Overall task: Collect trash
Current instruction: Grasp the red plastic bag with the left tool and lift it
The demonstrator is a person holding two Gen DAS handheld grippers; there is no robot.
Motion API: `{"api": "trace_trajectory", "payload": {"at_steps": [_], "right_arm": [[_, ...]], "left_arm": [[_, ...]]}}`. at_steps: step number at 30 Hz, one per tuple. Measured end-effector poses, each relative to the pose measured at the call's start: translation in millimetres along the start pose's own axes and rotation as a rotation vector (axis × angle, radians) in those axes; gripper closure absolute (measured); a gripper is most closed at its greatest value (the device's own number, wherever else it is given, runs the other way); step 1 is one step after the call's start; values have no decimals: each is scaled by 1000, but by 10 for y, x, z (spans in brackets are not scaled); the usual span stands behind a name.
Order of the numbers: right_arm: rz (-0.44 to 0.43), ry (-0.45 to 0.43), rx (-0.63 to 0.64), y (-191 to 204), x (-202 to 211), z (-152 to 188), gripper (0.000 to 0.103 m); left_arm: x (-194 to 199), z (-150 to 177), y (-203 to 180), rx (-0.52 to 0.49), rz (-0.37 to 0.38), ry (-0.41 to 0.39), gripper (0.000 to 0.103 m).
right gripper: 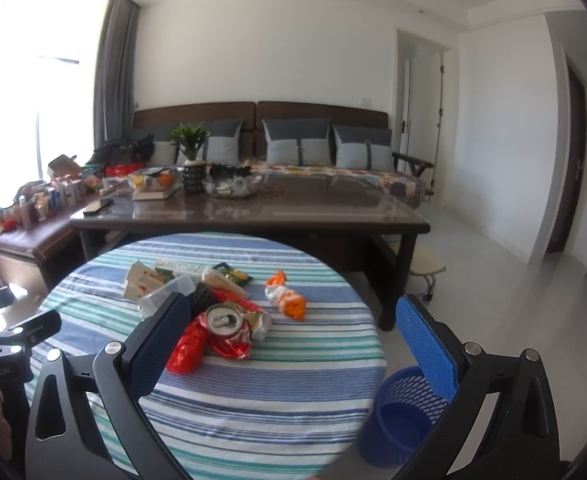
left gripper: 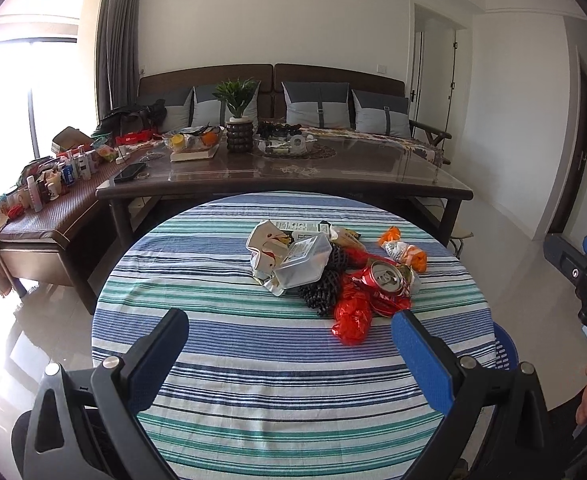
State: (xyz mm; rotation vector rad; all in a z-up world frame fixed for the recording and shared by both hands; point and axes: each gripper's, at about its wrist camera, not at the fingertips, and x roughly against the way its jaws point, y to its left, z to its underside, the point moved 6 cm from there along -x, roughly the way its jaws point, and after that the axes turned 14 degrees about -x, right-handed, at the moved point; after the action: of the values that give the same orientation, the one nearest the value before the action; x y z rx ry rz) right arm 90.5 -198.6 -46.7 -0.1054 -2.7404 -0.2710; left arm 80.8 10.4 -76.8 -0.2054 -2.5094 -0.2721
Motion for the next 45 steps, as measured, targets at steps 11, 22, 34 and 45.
{"api": "trace_trajectory", "payload": {"at_steps": [11,22,34,45], "right_arm": [[36,32,-36,-194,-146,61,0],[48,81,-42,-303,-272,192,0],[46,110,-34,-331,-368,279,0],[-37,251,-75,-291,-635,529,0]], "left_arm": [[-1200,352,-398,49,307,197,1],[-1847,261,-590,4,311,275,29],[-1517,454,-526,-2,324,275,68],[-1132,763,-162,32,279,268,40]]}}
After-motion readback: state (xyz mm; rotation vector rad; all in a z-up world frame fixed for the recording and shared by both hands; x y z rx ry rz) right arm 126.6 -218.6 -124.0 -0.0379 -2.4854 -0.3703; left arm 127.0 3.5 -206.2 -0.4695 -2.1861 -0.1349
